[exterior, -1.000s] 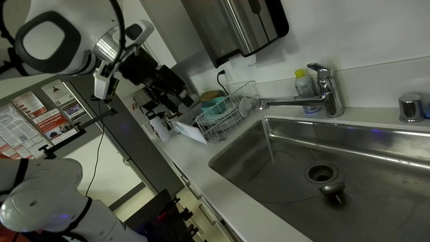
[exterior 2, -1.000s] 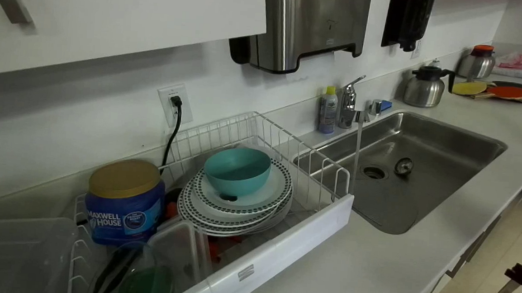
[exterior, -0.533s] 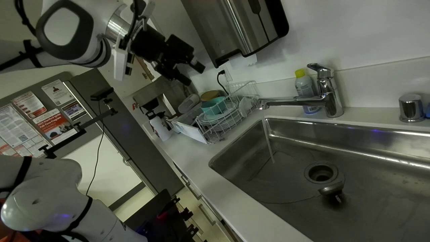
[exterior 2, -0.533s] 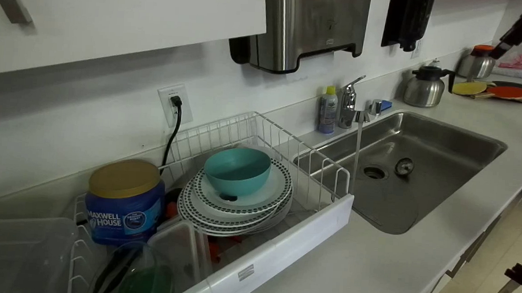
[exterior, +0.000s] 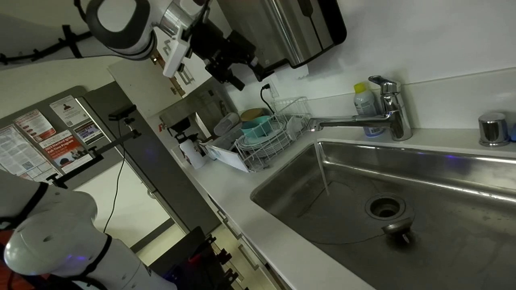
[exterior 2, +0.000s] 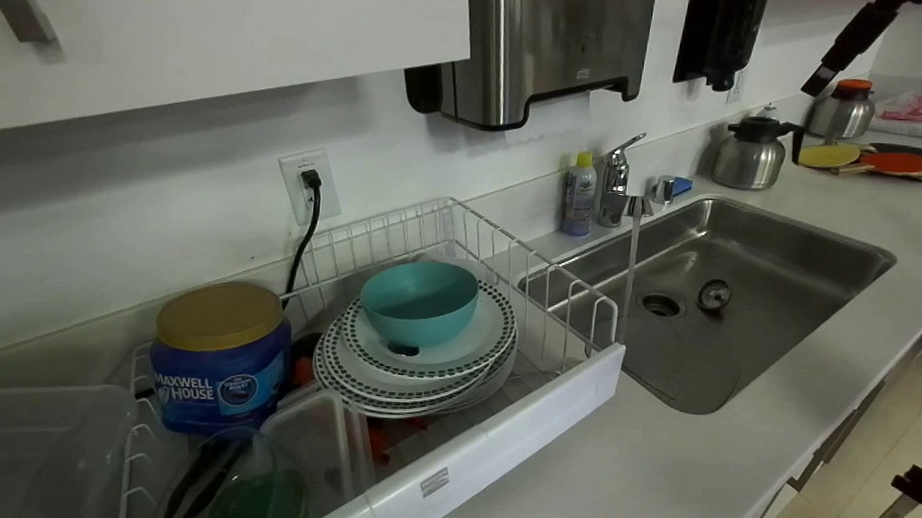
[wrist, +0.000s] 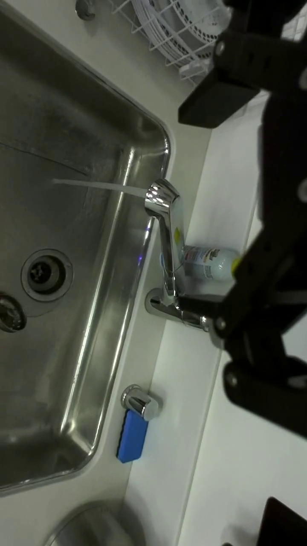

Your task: Close the tap and put the stopper on the opening

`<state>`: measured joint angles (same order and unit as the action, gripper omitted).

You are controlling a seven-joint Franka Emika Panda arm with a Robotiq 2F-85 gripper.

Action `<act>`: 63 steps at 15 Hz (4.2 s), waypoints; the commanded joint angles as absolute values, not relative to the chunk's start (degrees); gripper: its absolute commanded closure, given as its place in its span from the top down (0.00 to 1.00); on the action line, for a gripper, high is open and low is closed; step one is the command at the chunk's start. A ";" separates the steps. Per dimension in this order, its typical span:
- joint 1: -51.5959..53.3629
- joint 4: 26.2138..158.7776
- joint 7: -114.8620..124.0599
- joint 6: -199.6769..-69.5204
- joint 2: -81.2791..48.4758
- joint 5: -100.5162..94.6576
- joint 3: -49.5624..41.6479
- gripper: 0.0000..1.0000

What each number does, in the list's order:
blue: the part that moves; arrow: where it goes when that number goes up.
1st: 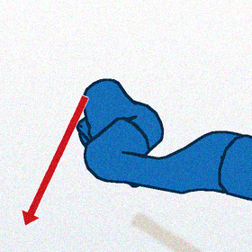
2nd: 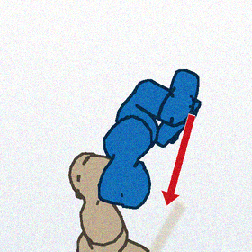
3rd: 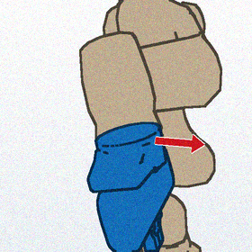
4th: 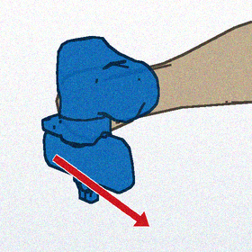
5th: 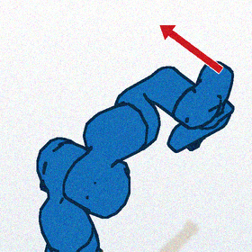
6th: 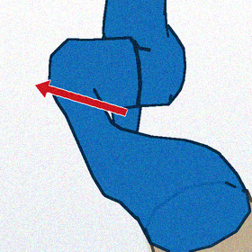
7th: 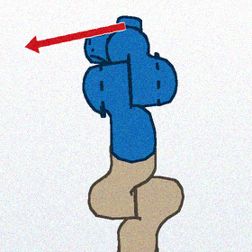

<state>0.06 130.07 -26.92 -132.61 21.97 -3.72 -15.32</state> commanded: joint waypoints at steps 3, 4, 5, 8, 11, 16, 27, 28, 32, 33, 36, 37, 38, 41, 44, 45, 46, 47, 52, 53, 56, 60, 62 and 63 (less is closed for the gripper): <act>-1.03 128.75 -27.19 -133.35 20.54 -2.96 -14.42 1.00; -0.63 126.34 -27.59 -132.42 18.55 -2.05 -14.77 1.00; -0.62 124.01 -27.12 -130.93 16.75 -1.61 -14.82 1.00; -0.51 116.48 -27.42 -126.23 11.50 0.79 -14.70 1.00; -1.50 108.91 -27.97 -122.96 5.76 0.51 -14.03 1.00; -3.34 100.32 -31.31 -125.45 -2.40 1.28 -12.37 1.00; -8.86 99.88 -36.40 -140.40 -11.81 6.64 -7.00 1.00; -8.90 99.66 -36.40 -140.40 -11.91 6.68 -6.95 1.00; -9.82 94.83 -35.84 -139.37 -15.81 8.37 -6.28 1.00; -10.32 93.37 -35.93 -138.46 -17.02 8.73 -5.95 1.00; -11.90 88.47 -35.37 -138.39 -21.87 9.10 -4.78 1.00; -12.46 87.02 -35.39 -138.34 -23.22 9.26 -4.26 1.00; -12.89 85.41 -34.83 -138.37 -24.77 8.94 -3.96 1.00; -14.12 81.24 -33.57 -138.06 -28.71 8.67 -2.69 0.74; -15.17 77.91 -32.61 -138.54 -31.85 8.64 -1.36 0.49; -15.32 76.79 -32.06 -138.89 -32.93 8.36 -1.18 0.42; -15.64 75.79 -31.80 -139.18 -33.91 8.47 -0.76 0.34; -15.74 74.71 -31.19 -139.29 -34.83 8.26 -0.65 0.27; -16.41 70.49 -29.38 -139.33 -38.47 8.02 0.37 0.00; -16.55 69.72 -29.41 -139.51 -39.16 8.01 0.63 0.00; -16.61 67.44 -28.95 -139.11 -41.04 7.69 0.93 0.00; -16.38 65.01 -27.51 -138.29 -43.32 6.84 0.58 0.00; -16.35 64.09 -26.58 -137.38 -44.23 6.49 0.40 0.00; -16.42 63.84 -26.34 -137.06 -44.51 6.41 0.43 0.00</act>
